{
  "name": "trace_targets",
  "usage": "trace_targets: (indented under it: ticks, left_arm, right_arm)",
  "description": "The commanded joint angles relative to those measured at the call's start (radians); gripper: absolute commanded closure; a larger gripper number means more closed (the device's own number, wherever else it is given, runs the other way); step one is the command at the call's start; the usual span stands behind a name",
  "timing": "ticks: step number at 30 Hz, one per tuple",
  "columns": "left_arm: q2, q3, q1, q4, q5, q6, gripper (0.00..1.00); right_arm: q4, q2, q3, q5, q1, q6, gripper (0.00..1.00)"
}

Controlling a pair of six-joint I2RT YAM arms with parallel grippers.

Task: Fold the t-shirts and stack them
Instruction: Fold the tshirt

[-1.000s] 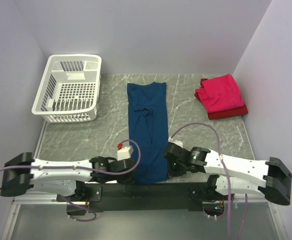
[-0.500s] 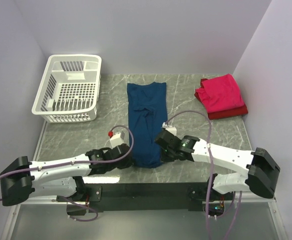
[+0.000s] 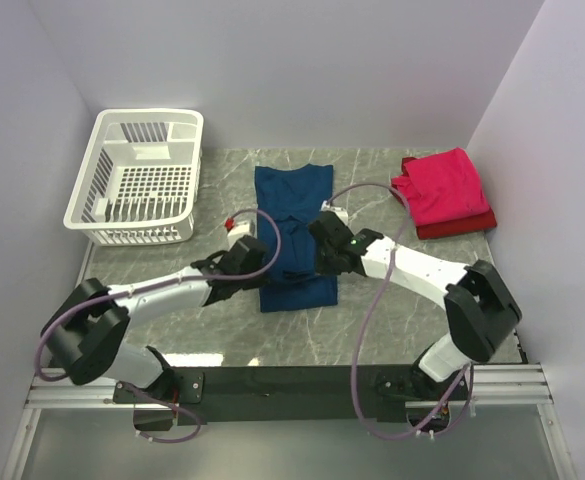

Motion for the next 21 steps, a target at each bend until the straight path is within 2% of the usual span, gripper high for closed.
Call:
trace_targets:
  ticks: [1,6,21]
  left_arm:
    - [0.053,0.109,0.055,0.07,0.025,0.145,1.0]
    - [0.177,0.224,0.136,0.076,0.077,0.206,1.0]
    - [0.413,0.443,0.242,0.061,0.112,0.282,1.0]
  right_arm:
    - [0.044,0.046,0.086,0.011,-0.046,-0.079,1.0]
    - [0.041,0.123,0.163,-0.006,-0.109,-0.114,1.0]
    - [0.008,0.33,0.382,-0.047,-0.219,-0.177,1.0]
